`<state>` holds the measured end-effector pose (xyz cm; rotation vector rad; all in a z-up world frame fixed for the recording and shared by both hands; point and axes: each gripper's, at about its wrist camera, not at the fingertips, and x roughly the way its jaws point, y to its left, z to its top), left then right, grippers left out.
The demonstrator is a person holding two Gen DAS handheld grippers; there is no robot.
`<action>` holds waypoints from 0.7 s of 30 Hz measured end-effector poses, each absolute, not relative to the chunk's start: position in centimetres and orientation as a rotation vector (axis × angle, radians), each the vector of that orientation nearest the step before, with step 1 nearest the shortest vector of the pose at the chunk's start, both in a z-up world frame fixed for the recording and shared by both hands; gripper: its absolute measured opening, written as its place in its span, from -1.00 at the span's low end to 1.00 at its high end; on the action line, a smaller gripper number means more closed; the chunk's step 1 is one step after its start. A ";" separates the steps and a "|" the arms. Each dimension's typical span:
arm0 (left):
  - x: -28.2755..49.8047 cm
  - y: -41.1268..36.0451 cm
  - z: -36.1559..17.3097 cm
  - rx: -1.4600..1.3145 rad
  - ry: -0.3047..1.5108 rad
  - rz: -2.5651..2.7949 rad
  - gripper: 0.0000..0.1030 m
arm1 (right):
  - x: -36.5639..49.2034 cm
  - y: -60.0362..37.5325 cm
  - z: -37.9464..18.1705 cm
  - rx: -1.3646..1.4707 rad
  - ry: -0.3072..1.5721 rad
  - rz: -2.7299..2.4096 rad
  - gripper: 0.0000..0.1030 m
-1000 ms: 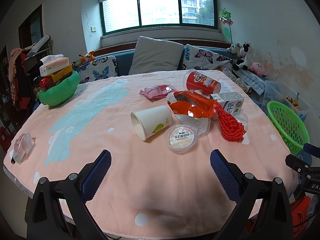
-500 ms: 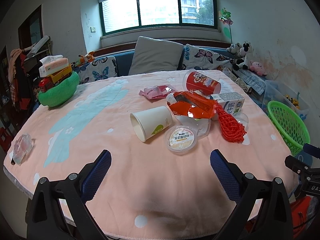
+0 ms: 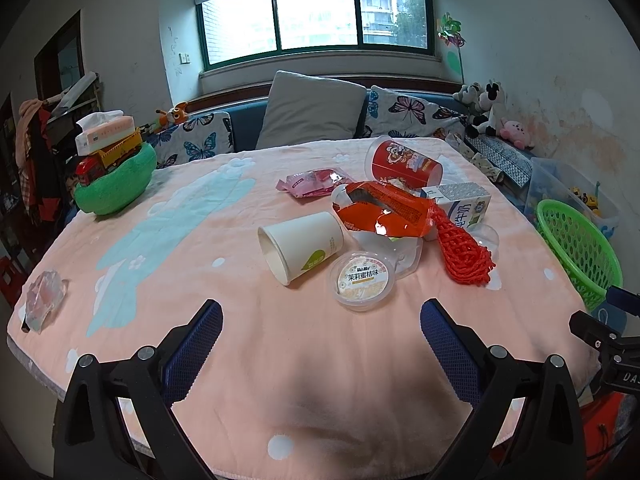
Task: Collect trash
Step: 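Move both tools toward the trash items on the table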
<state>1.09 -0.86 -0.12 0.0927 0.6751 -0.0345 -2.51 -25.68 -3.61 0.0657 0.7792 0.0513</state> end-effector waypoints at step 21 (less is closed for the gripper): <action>2.2 -0.8 -0.3 0.101 0.681 -0.033 0.87 | -0.8 -25.8 -3.5 0.058 0.783 0.062 0.91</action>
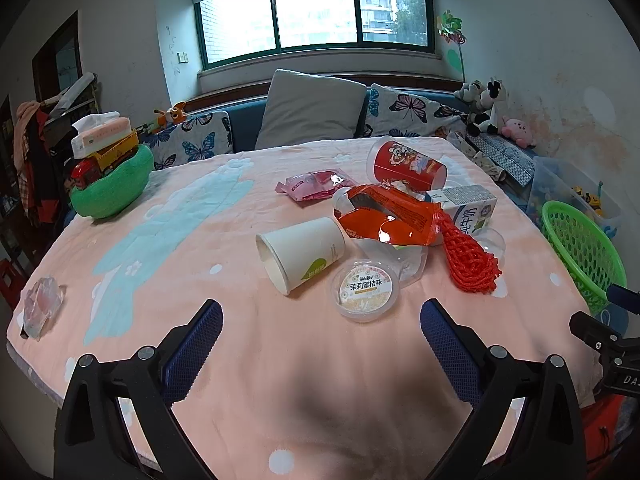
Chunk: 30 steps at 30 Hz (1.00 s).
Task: Collect trash
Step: 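Move both tools toward the trash items on the table, then grasp the red mesh net with the right tool while the left tool grasps the orange wrapper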
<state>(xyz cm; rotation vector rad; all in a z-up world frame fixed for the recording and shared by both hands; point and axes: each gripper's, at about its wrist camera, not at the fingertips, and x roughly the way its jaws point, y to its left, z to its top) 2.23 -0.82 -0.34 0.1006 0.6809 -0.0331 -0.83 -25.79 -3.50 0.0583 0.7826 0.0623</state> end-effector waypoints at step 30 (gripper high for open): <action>10.3 4.1 -1.2 0.032 0.756 -0.043 0.87 | 10.6 -19.0 -6.0 -0.111 0.845 0.284 0.32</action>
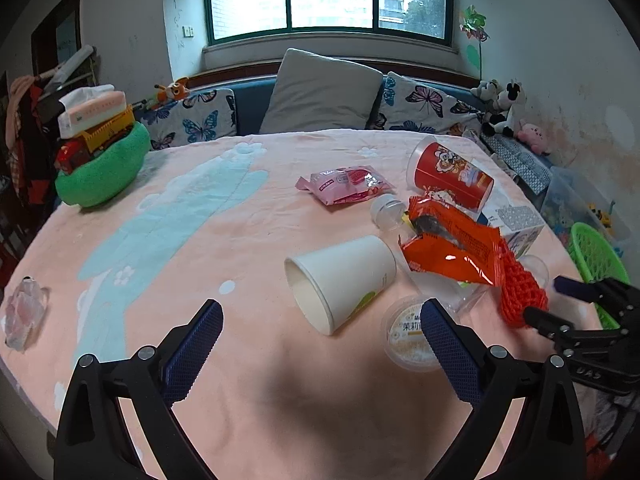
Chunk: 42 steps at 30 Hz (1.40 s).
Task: Collect trash
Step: 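Grasp the red mesh net with the right tool while the left tool grasps the orange wrapper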
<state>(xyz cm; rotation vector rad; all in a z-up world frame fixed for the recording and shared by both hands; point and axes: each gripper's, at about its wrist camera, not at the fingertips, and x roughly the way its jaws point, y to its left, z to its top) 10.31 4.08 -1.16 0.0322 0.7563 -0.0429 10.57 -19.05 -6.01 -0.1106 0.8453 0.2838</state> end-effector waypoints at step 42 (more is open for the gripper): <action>22.8 -3.0 -4.3 0.004 0.954 -0.483 -0.24 | 8.4 -22.2 -4.5 -0.011 0.794 0.308 -0.38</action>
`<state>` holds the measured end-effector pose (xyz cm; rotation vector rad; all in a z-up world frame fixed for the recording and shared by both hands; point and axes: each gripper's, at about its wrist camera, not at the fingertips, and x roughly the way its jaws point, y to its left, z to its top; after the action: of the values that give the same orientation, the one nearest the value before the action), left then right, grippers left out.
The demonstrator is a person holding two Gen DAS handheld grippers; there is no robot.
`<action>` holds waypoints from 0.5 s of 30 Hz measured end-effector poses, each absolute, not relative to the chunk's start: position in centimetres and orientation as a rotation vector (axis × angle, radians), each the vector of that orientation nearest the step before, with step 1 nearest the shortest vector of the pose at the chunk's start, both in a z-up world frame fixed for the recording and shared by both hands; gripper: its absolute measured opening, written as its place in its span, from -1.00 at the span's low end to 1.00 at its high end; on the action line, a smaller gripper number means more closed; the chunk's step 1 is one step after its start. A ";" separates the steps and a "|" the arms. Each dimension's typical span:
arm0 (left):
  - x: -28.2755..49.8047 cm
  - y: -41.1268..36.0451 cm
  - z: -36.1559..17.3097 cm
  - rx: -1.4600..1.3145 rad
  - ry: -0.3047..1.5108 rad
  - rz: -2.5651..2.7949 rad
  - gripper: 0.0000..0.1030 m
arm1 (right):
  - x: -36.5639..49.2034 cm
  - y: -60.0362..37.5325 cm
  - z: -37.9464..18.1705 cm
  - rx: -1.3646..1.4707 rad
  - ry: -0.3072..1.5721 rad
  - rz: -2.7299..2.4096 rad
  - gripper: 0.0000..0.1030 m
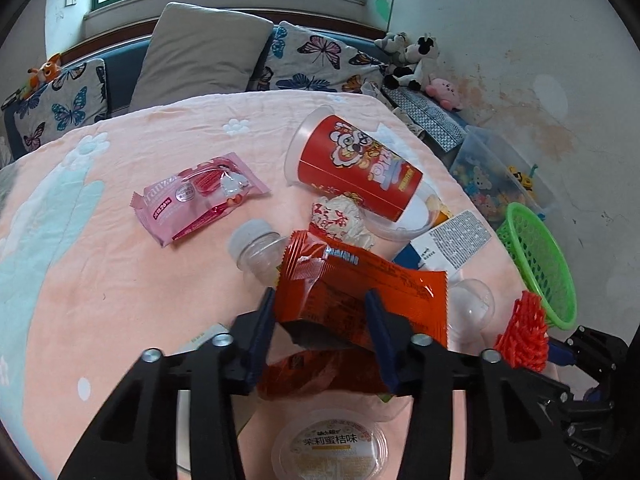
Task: Collect trash
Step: 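Grasp the red mesh net with the right tool while the left tool grasps the orange wrapper, then carry the red net and orange wrapper over the green basket and release both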
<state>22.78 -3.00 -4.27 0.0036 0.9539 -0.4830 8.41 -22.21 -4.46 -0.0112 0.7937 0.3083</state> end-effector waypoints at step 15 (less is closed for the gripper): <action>18.9 -2.8 -0.7 -0.024 0.858 -0.522 -0.83 | 5.5 -27.5 -2.4 0.071 0.740 0.202 -0.38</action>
<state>18.90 -2.78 -0.66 -0.0238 0.8582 -0.5222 5.52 -27.46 -2.36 0.0714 0.7397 0.2023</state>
